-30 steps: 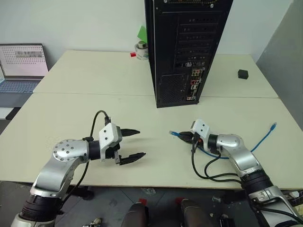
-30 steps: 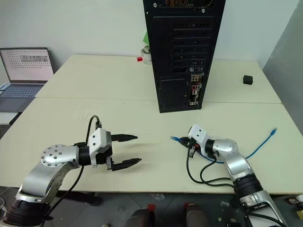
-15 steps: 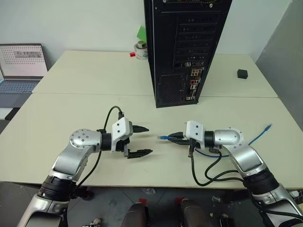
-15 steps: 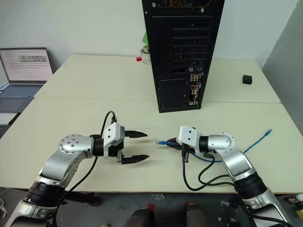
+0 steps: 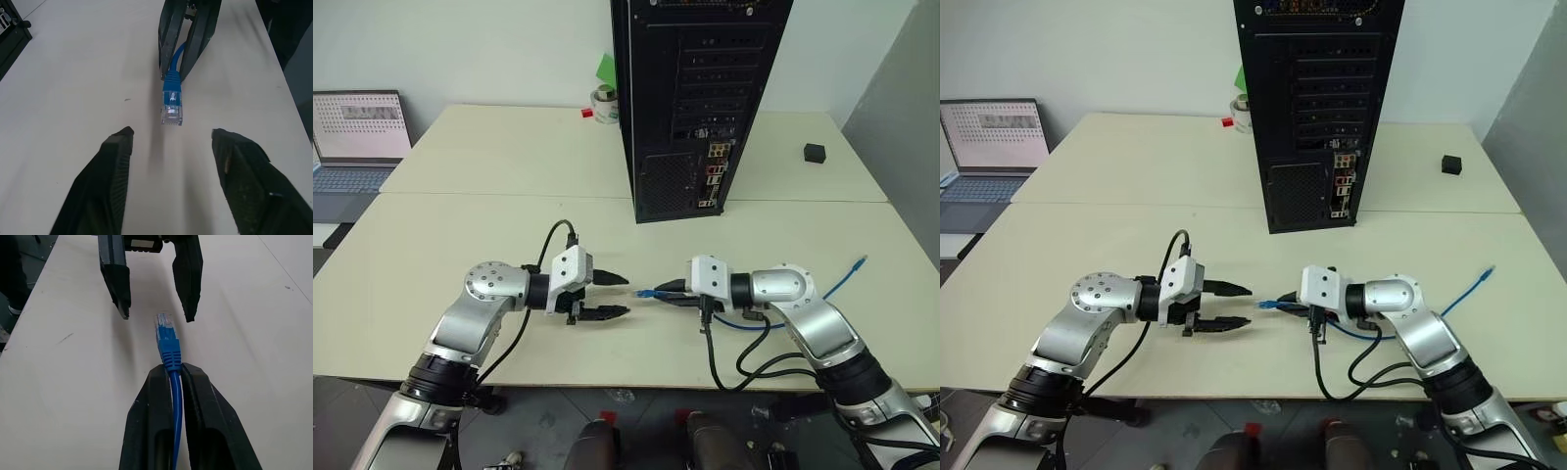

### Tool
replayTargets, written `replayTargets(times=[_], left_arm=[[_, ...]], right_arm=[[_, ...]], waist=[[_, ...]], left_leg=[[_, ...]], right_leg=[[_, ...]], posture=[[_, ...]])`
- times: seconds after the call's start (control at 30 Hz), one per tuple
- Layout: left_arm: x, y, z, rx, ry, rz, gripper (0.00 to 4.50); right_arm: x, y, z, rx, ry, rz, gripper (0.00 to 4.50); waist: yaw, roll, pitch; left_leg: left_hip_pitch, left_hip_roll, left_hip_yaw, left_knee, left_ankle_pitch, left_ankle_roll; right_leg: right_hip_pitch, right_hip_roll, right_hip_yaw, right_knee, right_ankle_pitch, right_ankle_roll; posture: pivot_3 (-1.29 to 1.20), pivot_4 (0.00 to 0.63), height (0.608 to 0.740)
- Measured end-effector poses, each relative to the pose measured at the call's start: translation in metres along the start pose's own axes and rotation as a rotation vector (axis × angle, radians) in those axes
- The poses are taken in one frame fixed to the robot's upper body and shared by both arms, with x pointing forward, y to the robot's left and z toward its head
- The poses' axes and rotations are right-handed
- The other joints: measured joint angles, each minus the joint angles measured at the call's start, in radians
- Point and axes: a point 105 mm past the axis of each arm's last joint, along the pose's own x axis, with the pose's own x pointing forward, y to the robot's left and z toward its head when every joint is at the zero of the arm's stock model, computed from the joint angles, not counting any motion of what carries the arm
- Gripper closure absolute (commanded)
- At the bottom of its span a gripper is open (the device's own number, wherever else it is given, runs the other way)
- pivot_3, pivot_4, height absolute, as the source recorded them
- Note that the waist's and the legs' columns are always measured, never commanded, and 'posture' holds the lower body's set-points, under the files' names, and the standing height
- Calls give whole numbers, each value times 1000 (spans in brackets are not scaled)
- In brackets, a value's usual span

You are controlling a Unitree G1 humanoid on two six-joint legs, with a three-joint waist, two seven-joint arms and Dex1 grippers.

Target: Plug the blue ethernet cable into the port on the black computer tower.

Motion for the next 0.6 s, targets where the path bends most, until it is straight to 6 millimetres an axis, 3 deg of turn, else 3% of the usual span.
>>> replayTargets(times=[0.27,0.33,0.6], left_arm=[[5,1,-2,-1,0,3,4309],[7,0,-3,-6,0,-1,4500],[8,0,-4,-8,3,0,4500]], right_arm=[[3,0,3,-10,0,11,4486],[3,0,3,-11,1,9,4491],[3,-1,3,-14,6,5,4492]], waist=[[0,0,0],[0,0,0],[0,0,0]], left_leg=[[0,0,0,0,0,0],[0,0,0,0,0,0],[0,0,0,0,0,0]], right_leg=[[0,0,0,0,0,0],[0,0,0,0,0,0],[0,0,0,0,0,0]], posture=[[0,150,740],[0,150,740],[0,150,740]])
